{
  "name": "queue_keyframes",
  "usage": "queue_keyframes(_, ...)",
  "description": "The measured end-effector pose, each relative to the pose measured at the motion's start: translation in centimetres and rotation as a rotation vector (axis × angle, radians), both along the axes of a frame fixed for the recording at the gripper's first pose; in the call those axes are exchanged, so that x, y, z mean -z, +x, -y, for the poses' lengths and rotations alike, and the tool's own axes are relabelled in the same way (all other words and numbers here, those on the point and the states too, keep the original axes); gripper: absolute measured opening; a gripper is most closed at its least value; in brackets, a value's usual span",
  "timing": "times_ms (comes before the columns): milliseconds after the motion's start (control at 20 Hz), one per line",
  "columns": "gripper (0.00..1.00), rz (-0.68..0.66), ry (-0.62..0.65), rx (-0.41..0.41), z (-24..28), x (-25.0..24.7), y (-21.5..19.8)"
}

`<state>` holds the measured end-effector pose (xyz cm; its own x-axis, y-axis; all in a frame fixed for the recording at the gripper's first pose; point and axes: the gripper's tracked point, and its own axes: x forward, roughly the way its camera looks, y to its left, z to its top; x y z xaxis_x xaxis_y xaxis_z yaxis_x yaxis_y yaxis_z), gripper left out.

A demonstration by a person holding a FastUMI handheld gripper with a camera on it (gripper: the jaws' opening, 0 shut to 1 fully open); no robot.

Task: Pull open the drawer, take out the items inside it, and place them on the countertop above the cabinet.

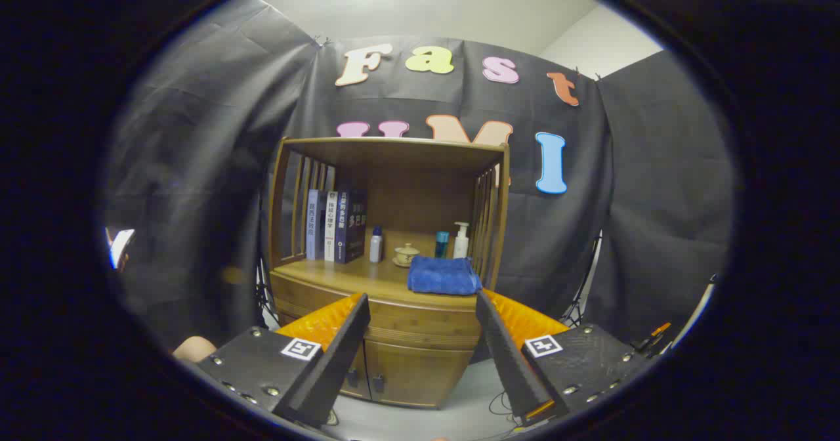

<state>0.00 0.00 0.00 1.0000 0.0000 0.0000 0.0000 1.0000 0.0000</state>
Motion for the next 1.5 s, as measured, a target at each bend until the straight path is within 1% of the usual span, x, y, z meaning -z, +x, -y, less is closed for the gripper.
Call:
queue_keyframes(300,0.97,-0.009,0.001,-0.008,-0.6,0.5,-1.2)
queue_keyframes(650,0.97,-0.015,0.013,-0.026,-1.3,1.0,-0.7)
queue_keyframes(900,0.97,-0.038,0.018,-0.041,-2.1,2.5,0.3)
queue_keyframes(1200,0.97,-0.040,0.034,-0.135,-5.7,3.5,3.9)
queue_keyframes(1400,0.97,-0.041,0.061,-0.190,-8.2,4.7,7.4)
queue_keyframes(1500,0.97,-0.040,0.082,-0.202,-9.0,5.4,9.2)
